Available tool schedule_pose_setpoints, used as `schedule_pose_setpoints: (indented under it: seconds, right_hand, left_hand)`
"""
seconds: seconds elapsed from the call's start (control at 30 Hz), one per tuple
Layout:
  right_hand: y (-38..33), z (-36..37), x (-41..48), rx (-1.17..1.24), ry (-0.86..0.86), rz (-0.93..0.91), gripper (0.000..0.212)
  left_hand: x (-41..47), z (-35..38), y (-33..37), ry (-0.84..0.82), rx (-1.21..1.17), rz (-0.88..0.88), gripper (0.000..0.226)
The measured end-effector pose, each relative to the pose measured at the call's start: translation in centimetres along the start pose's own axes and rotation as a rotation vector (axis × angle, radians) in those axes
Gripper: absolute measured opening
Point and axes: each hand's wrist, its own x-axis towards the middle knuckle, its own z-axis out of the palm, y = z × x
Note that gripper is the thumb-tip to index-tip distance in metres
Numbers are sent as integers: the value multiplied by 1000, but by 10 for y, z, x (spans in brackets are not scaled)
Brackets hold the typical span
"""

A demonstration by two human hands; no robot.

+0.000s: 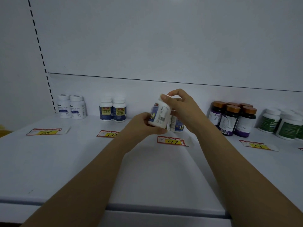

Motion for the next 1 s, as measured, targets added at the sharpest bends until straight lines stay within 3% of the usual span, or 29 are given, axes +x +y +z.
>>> schedule_pose_setpoints:
  seconds: [0.17, 0.37, 0.63, 0.9, 1.0]
  right_hand:
    - [-2, -4, -2, 84, -27, -26, 18]
    - [-5, 0, -5, 8, -41, -28, 25]
    - [-6, -8, -6, 30, -60, -45, 11]
    - [-5, -7, -6, -59, -97, -22, 19]
    - [-5, -7, -7, -106, -167, -17, 28]
  left_hand:
    - [0, 1, 0, -96, -176, -68, 29]
    - [-1, -1, 0, 23, 5, 4, 30]
    - [0, -1, 2, -75, -175, -87, 32]
    - [0, -3, -2, -71, -121, -96, 38]
    - [-1, -5, -2, 19, -10, -21, 41]
